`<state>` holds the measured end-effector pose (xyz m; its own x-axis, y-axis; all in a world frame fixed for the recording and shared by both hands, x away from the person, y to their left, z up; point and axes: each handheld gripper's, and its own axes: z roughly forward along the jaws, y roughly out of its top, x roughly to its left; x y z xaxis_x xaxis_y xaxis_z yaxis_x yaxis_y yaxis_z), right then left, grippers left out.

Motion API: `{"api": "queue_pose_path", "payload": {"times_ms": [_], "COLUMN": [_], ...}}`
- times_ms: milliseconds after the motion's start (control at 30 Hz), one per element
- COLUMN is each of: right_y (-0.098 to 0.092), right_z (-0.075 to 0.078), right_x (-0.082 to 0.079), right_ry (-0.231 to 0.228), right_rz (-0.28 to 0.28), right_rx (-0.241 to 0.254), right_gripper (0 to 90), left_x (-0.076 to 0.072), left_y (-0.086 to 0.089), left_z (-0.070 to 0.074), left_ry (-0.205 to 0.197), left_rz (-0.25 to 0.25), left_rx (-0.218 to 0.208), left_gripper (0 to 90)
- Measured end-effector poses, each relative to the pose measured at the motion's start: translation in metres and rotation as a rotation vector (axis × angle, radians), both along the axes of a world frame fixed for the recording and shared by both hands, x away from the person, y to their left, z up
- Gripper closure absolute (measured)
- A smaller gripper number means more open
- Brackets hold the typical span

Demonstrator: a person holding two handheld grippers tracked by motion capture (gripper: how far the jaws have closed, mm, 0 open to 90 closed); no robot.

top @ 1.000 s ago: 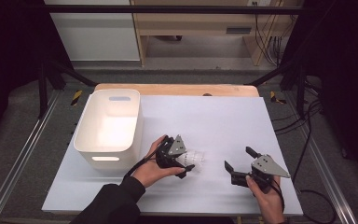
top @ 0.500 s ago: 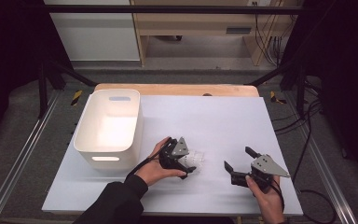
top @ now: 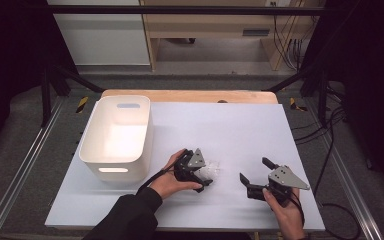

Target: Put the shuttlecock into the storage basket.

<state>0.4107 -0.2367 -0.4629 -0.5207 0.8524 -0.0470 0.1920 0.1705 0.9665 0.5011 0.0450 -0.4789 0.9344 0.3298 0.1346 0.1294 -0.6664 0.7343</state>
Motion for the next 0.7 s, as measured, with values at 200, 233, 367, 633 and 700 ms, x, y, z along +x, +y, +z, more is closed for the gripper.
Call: {"api": "queue_pose_path", "payload": {"times_ms": [200,233,367,633,700], "right_y": [0.0008,0.001,0.0015,0.0015,0.0017], "right_z": [-0.0002,-0.0002,-0.0003,-0.0002,-0.0002], "right_x": [0.0001,0.0002,0.0004,0.0004,0.0003], "right_ry": [0.002,0.002,0.002,0.001,0.002], "right_rz": [0.003,0.003,0.005,0.005,0.005], "right_rx": [-0.001,-0.002,-0.004,-0.002,-0.002], "right_gripper": [5.2,5.2,5.2,5.2,5.2], "left_x": [-0.0009,-0.0013,-0.0024,-0.0051,-0.0055], "left_y": [-0.0022,-0.0026,-0.0039,-0.0051,-0.0052], "left_z": [0.0007,0.0009,0.0008,0.0017,0.0014], "left_ry": [-0.007,-0.007,-0.017,-0.033,-0.038], "left_rz": [0.024,0.028,0.034,0.036,0.036], "left_rx": [-0.002,0.0,0.008,0.028,0.035], "left_gripper": [11.9,13.1,21.9,38.6,41.9]}}
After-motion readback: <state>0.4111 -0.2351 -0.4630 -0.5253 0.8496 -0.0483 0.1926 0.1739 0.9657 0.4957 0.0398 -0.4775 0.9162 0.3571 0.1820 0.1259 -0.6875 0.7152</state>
